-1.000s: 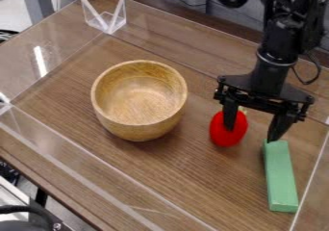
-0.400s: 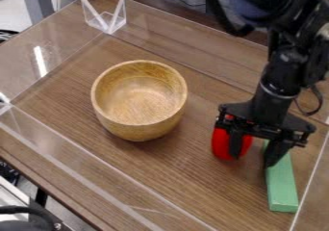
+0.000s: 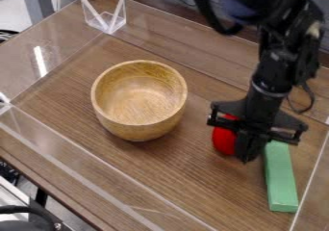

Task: Move the red fruit to the left

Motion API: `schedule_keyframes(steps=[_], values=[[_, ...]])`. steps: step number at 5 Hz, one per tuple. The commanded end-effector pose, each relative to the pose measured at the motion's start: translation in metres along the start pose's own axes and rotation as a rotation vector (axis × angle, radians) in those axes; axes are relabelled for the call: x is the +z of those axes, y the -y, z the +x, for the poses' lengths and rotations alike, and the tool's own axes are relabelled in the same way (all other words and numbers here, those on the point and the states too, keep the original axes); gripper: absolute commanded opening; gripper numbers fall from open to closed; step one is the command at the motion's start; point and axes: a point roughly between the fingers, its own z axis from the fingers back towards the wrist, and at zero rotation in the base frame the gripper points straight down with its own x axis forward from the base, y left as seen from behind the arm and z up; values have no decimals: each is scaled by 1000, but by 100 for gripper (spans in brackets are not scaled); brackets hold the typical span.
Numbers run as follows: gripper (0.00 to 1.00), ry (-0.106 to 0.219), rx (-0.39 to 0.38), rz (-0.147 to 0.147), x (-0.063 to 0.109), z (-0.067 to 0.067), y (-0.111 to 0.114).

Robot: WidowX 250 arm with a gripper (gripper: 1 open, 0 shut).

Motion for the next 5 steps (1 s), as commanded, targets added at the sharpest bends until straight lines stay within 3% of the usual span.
schedule_keyframes(steps=[1, 2, 3, 4, 5], values=[[0, 64, 9, -63, 52, 5, -7], [0, 84, -21, -82, 68, 18, -37], [100, 87, -112, -88, 73, 32, -76], [0, 78, -123, -106, 66, 35, -52], [100, 74, -134, -108, 55, 38, -32]])
